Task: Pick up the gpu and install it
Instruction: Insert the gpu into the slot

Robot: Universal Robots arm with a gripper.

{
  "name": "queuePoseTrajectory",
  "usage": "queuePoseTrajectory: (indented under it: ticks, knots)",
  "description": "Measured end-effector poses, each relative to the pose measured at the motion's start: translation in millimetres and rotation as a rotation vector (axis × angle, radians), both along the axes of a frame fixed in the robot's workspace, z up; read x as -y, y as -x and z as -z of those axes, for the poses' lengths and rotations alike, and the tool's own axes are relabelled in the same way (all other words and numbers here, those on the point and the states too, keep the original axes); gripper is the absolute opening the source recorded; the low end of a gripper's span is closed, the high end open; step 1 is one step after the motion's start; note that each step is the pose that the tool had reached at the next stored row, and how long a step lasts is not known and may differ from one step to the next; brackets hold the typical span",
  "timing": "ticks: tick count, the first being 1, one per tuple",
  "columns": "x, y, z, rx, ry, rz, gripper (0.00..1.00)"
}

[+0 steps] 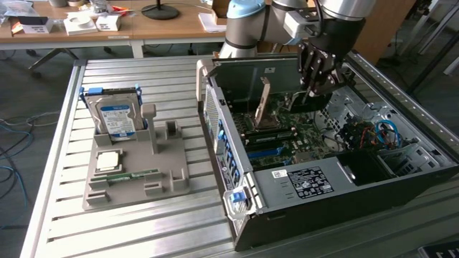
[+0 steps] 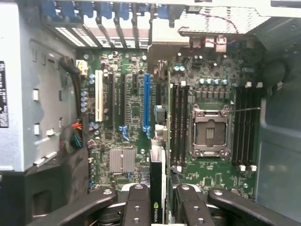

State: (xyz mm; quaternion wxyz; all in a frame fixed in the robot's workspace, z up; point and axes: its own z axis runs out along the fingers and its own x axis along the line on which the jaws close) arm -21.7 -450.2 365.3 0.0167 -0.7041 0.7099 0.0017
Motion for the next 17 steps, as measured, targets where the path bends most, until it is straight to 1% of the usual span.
queuePoseTrajectory:
  ticks: [1, 2, 4, 9, 17]
  knots:
    - [1.4, 0.5, 0.0, 0.0001, 0.0, 0.0, 0.26]
    - [1.9, 0.7, 0.0, 0.0001, 0.0, 0.0, 0.26]
    - [1.9, 1.4, 0.0, 0.0003, -0.0001, 0.0, 0.26]
    - [2.1, 8.4, 0.8, 0.0018, -0.0002, 0.0, 0.26]
    - [3.8, 11.9, 13.7, 0.0018, -0.0001, 0.0, 0.26]
